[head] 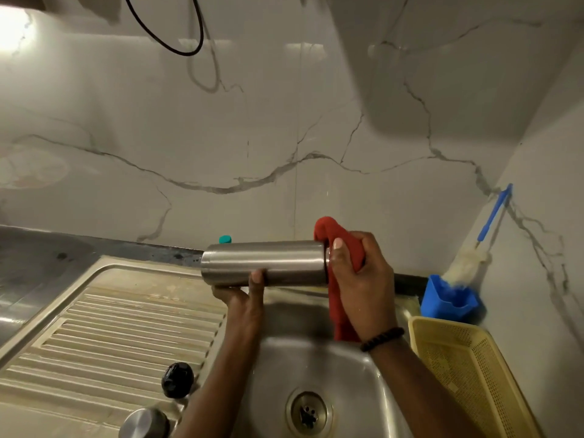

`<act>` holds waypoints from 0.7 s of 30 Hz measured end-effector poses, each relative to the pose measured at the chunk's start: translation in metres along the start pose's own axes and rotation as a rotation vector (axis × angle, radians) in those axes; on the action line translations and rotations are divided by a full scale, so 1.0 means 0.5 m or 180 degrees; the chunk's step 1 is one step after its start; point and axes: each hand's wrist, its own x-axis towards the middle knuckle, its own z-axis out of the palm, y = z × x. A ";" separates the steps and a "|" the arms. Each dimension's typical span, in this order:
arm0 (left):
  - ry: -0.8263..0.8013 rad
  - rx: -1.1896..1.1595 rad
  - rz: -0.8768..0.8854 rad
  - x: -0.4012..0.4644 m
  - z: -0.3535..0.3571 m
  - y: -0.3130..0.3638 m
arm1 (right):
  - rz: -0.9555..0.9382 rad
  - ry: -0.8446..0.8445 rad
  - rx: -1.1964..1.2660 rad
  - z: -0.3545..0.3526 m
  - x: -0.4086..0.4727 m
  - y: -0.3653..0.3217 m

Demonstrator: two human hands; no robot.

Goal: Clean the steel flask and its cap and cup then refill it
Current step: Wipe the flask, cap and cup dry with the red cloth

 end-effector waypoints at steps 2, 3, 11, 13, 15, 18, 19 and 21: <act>-0.0136 -0.0086 0.0162 -0.004 0.003 0.006 | -0.0045 -0.0042 -0.0052 -0.021 0.014 -0.011; -0.0103 -0.0200 0.0298 -0.001 0.008 0.010 | -0.0053 -0.0052 -0.0056 -0.030 0.021 -0.016; -0.0533 0.2751 0.2649 0.048 0.022 0.017 | -0.0359 -0.0173 -0.0864 -0.076 0.057 -0.021; -0.0794 0.3047 0.2578 0.044 0.039 0.001 | -0.0548 -0.0403 -0.1244 -0.065 0.047 -0.009; -0.0672 0.2913 0.2473 0.034 0.044 -0.019 | -0.0657 -0.0462 -0.1322 -0.054 0.038 0.002; -0.0610 0.2472 0.2296 0.026 0.043 -0.035 | 0.0116 -0.0020 0.0129 -0.055 0.042 0.028; -0.0576 0.2199 0.2127 0.022 0.043 -0.031 | 0.0628 0.0060 0.1120 -0.063 0.041 0.037; -0.0338 0.1573 0.1744 0.014 0.045 -0.018 | 0.1603 -0.0258 0.2992 -0.081 0.028 0.069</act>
